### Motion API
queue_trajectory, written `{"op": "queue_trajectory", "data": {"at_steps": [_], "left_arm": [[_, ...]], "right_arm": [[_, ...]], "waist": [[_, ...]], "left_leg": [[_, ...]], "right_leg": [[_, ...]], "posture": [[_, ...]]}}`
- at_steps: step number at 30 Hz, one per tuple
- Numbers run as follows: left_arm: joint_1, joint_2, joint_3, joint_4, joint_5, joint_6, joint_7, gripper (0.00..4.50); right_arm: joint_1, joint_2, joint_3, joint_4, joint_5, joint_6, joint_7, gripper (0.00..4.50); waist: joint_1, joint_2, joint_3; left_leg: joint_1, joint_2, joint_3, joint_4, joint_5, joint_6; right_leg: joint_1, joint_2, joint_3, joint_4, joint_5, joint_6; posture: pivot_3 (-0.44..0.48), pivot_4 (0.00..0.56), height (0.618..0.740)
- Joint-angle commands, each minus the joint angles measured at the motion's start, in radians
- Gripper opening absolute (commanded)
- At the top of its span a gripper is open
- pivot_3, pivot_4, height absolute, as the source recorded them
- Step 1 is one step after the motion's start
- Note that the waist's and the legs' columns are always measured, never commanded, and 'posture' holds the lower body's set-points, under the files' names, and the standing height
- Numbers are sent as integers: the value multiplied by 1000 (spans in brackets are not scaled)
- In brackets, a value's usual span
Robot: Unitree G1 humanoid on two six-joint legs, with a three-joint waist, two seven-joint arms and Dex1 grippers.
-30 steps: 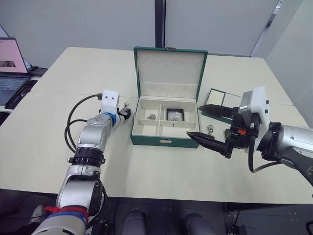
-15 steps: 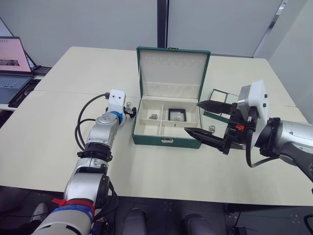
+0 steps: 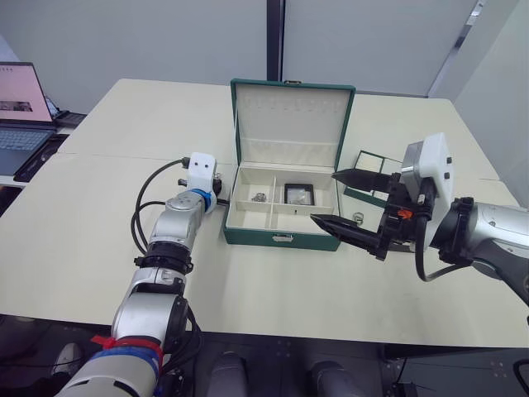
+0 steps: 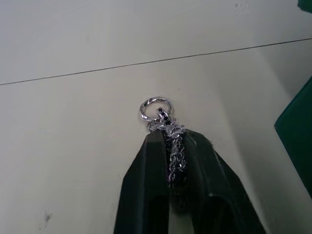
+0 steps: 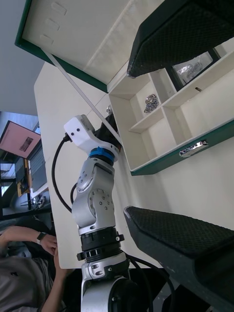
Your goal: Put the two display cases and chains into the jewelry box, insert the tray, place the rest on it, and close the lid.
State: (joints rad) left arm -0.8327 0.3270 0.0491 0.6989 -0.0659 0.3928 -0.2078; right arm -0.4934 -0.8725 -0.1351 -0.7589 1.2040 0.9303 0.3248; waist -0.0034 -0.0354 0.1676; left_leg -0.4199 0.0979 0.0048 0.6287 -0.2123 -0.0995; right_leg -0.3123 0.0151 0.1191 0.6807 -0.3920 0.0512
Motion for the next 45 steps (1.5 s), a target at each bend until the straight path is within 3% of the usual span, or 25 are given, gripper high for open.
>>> {"op": "queue_trajectory", "data": {"at_steps": [1, 16, 27, 37, 45], "left_arm": [[18, -4, 2, -10, 10, 19, 3, 7], [24, 12, -9, -69, 37, 20, 0, 7], [38, 48, -1, -302, 46, 114, -8, 7], [170, 140, 18, -846, 5, 492, -67, 7], [205, 340, 104, -1241, -163, 952, -215, 7]], "right_arm": [[-10, -12, -17, -12, 12, -8, 0, 4500], [10, -12, -21, -14, -6, -18, 23, 4500], [8, -5, -16, -12, -15, -18, 18, 4500], [63, -42, -80, -1, 17, -21, 64, 4500], [205, -125, -240, 24, 89, -22, 180, 4500]], "waist": [[0, 0, 0], [0, 0, 0], [2, 0, 0], [2, 0, 0], [0, 0, 1]], "left_leg": [[0, 0, 0, 0, 0, 0], [0, 0, 0, 0, 0, 0], [-1, 0, 0, 0, 0, 0], [-2, 1, 0, 0, 0, 0], [-1, 1, -1, 0, 0, 0]], "right_leg": [[0, 0, 0, 0, 0, 0], [0, 0, 0, 0, 0, 0], [-1, 0, 0, 0, 0, 0], [-1, 0, 0, 0, 0, 0], [-1, 0, 0, 0, 0, 0]], "posture": [[0, 150, 740], [0, 150, 740], [0, 150, 740], [0, 150, 740], [0, 150, 740]]}}
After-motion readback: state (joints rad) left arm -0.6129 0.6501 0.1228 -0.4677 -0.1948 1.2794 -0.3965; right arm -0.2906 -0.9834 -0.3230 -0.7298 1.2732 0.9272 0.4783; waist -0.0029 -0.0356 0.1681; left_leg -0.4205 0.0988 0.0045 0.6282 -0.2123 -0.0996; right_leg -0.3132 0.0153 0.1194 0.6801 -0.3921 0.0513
